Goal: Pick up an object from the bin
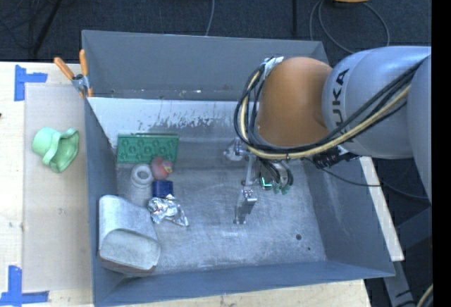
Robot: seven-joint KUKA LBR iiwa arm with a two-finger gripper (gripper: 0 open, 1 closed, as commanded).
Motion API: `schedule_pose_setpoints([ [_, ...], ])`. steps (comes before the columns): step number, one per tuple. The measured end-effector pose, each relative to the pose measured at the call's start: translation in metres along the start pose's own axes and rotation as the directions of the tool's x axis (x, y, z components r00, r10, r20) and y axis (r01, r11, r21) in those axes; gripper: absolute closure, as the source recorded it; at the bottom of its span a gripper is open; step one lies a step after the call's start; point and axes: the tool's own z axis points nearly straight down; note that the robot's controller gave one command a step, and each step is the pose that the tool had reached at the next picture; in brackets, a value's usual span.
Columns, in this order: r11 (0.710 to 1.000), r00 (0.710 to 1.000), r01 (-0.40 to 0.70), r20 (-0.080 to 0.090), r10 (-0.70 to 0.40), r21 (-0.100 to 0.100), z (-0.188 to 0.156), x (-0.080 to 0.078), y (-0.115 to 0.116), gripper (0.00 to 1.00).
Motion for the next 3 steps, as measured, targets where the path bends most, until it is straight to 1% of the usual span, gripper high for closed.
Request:
schedule_pose_setpoints([
  [1, 0.97, 0.97, 0.242, 0.01, -0.242, -0.001, 0.035, -0.029, 0.122, 0.0],
  [2, 0.895, 0.895, 0.445, 0.029, -0.445, 0.015, 0.065, -0.007, 0.134, 0.0],
  [3, 0.895, 0.895, 0.446, 0.023, -0.446, 0.01, 0.066, -0.005, 0.135, 1.0],
])
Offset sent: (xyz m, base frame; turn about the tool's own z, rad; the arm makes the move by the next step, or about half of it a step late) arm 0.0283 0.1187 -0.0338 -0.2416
